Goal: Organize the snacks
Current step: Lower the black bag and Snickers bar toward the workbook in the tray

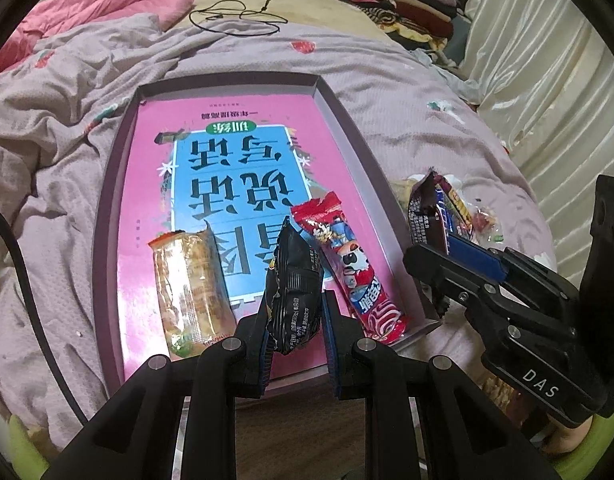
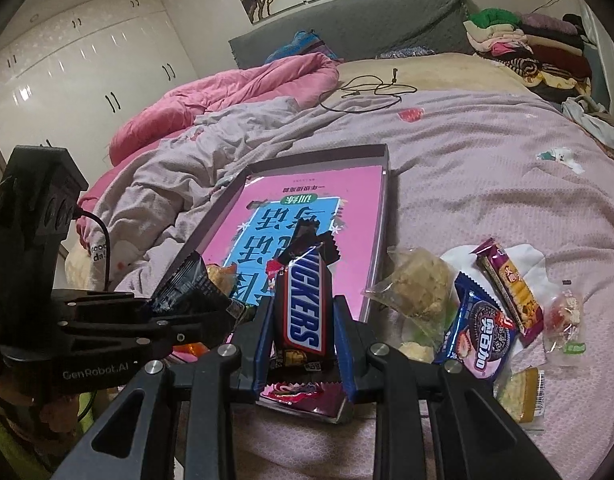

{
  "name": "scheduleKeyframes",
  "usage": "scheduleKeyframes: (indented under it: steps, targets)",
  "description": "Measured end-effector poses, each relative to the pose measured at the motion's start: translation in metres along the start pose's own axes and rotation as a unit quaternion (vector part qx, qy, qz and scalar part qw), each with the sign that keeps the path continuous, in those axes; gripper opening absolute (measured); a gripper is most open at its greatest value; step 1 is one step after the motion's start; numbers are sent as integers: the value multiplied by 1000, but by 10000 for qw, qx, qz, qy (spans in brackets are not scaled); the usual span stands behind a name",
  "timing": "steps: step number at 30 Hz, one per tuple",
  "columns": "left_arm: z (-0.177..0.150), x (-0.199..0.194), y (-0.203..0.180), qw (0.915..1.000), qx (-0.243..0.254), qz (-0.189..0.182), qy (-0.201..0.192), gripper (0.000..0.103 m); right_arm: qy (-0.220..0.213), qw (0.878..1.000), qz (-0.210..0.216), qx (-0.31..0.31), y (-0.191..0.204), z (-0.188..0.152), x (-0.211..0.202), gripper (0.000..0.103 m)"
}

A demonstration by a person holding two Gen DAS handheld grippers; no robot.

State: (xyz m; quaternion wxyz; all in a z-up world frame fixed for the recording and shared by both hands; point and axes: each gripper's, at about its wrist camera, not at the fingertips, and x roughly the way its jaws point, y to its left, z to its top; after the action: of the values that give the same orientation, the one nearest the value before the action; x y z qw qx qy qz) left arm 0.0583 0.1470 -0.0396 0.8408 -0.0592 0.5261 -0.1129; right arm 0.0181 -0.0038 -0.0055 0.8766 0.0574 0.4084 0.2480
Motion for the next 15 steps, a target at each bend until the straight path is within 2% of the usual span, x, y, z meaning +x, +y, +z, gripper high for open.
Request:
scheduleKeyframes:
  steps: [15]
  targets:
    - [-2,12,4,9998,-6,88,195,22,140,9996,-238,-55,-1,1,16,29]
